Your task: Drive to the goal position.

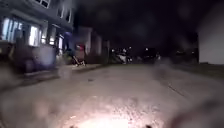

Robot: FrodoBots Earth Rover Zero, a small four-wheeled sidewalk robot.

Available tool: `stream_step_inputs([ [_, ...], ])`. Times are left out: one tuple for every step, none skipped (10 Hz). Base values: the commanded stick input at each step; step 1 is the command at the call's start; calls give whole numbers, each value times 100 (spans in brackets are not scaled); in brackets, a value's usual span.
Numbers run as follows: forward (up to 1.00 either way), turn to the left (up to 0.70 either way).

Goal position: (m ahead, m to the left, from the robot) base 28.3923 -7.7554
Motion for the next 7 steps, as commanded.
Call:
stream_step_inputs([
  [70, 2],
  [70, 2],
  [70, 2],
  [70, 2],
  [70, 2],
  [70, 2],
  [70, 2],
])
